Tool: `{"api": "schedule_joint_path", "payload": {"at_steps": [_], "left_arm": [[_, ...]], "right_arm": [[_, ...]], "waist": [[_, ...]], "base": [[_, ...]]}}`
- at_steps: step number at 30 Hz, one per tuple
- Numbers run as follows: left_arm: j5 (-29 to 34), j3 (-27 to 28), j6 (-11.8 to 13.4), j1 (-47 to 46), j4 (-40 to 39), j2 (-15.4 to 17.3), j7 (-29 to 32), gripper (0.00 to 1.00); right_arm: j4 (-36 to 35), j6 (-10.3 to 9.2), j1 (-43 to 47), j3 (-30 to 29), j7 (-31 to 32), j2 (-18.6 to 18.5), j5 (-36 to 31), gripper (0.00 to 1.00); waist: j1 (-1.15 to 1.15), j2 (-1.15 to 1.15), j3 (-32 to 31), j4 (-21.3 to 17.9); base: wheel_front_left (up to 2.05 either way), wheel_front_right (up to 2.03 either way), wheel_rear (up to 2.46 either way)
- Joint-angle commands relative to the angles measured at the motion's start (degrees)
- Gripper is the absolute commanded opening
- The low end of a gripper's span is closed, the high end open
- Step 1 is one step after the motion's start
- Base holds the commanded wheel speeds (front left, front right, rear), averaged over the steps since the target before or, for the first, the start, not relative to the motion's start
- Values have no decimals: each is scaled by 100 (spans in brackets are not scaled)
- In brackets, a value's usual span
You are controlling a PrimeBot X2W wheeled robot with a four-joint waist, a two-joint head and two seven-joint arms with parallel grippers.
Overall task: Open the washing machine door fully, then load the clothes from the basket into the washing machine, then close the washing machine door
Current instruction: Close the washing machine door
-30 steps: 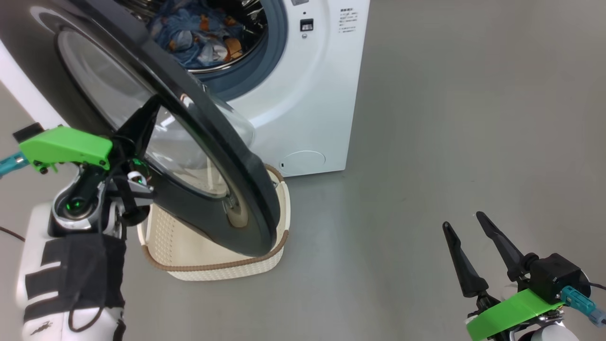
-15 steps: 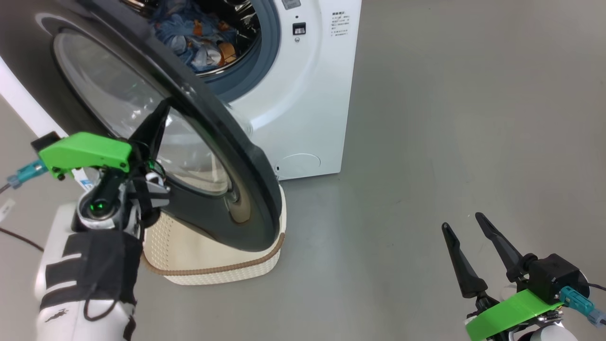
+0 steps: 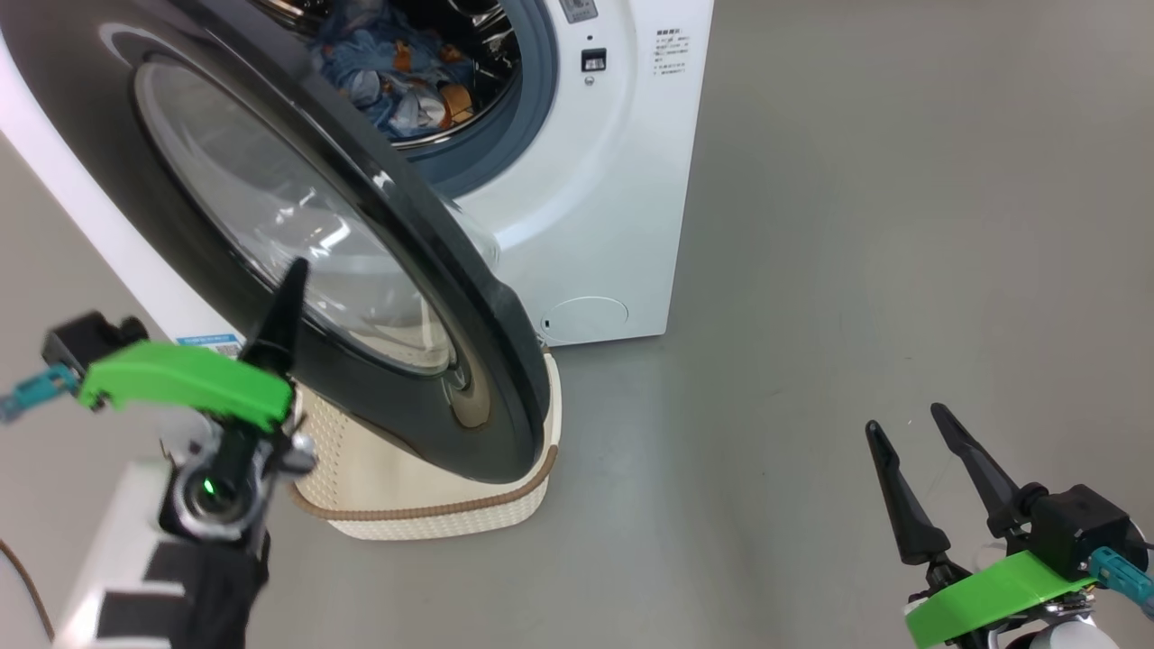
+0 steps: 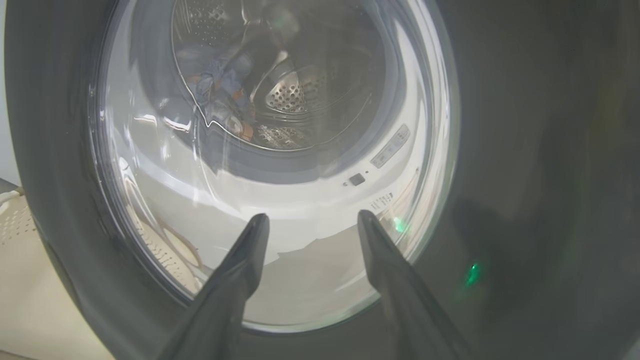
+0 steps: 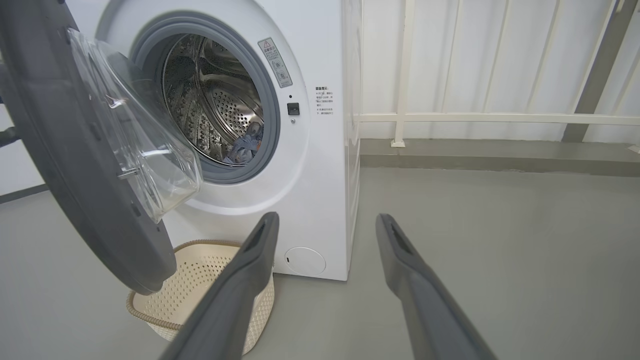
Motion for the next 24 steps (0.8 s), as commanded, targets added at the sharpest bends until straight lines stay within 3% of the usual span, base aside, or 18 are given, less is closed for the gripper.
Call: {"api": "schedule_joint_path", "payload": {"at_steps": [1, 8, 12, 19, 24], "left_arm": [[149, 67, -55, 56, -254, 260, -103, 100], [1391, -506, -43, 793, -635, 769, -1121, 100], [2216, -779, 239, 1067, -558, 933, -1616, 100], [3743, -753, 889, 1383, -666, 977, -1854, 100], [4474, -309, 1022, 1804, -1098, 740, -1857, 100]], "right_arm": [[-166, 9, 16, 78, -28, -78, -36, 100], [-198, 9, 97, 5, -28, -67, -68, 100], [-219, 9, 147, -54, -28, -71, -87, 100], [-247, 9, 138, -90, -28, -110, -120, 100], [-256, 9, 106, -95, -28, -142, -140, 100]], "waist": [[0, 0, -12, 10], [0, 0, -71, 5], [0, 0, -84, 20], [0, 0, -30, 14], [0, 0, 12, -13]], "base": [[0, 0, 0], [0, 0, 0], [0, 0, 0], [0, 0, 0], [0, 0, 0]]}}
